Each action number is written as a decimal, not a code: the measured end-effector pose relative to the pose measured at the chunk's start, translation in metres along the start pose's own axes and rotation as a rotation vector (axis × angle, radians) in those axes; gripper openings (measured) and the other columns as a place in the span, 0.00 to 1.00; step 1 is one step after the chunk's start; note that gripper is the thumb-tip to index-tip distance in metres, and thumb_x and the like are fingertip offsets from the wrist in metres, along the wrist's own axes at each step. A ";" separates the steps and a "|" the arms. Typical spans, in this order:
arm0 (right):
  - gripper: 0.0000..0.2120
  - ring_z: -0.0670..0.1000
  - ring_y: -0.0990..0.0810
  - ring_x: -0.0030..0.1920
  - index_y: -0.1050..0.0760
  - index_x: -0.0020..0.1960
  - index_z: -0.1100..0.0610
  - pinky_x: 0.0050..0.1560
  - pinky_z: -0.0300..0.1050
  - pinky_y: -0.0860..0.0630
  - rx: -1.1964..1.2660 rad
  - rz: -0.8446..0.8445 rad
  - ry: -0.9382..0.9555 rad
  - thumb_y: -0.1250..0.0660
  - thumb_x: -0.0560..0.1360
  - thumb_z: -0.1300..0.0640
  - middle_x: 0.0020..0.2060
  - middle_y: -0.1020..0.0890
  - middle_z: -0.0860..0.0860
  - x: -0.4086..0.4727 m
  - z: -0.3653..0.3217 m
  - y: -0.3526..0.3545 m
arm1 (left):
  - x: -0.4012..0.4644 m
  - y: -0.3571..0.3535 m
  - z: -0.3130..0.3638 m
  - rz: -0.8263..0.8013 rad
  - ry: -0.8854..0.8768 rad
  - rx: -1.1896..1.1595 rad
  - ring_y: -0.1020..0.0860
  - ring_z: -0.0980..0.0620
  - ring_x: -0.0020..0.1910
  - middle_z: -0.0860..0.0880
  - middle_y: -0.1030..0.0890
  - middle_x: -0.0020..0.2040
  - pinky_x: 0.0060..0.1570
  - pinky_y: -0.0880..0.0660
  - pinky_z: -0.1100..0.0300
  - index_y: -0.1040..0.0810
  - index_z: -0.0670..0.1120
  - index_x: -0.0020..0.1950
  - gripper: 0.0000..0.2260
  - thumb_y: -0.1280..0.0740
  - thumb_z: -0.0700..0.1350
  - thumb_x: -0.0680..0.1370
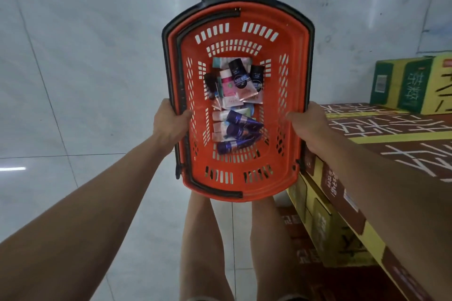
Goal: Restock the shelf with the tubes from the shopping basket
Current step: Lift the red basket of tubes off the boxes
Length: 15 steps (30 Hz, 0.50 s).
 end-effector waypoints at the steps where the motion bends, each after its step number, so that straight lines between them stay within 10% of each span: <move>1: 0.19 0.55 0.17 0.50 0.27 0.67 0.56 0.51 0.53 0.18 -0.012 0.000 0.014 0.29 0.78 0.53 0.53 0.18 0.53 -0.012 -0.006 0.006 | -0.009 0.007 0.006 -0.004 -0.009 -0.008 0.17 0.58 0.44 0.56 0.18 0.51 0.43 0.21 0.59 0.27 0.48 0.66 0.18 0.29 0.54 0.80; 15: 0.11 0.55 0.14 0.42 0.25 0.53 0.50 0.47 0.55 0.16 -0.029 0.046 0.178 0.25 0.74 0.52 0.45 0.16 0.52 -0.266 -0.093 0.136 | -0.237 0.172 0.108 0.075 -0.193 -0.068 0.15 0.54 0.44 0.53 0.16 0.50 0.42 0.19 0.59 0.26 0.49 0.63 0.21 0.25 0.57 0.77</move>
Point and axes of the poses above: each hand's wrist, its own x-axis towards the middle knuckle, its own y-axis out of the back of the hand, z = x × y, the point moved 4 cm from there along x, towards the middle knuckle
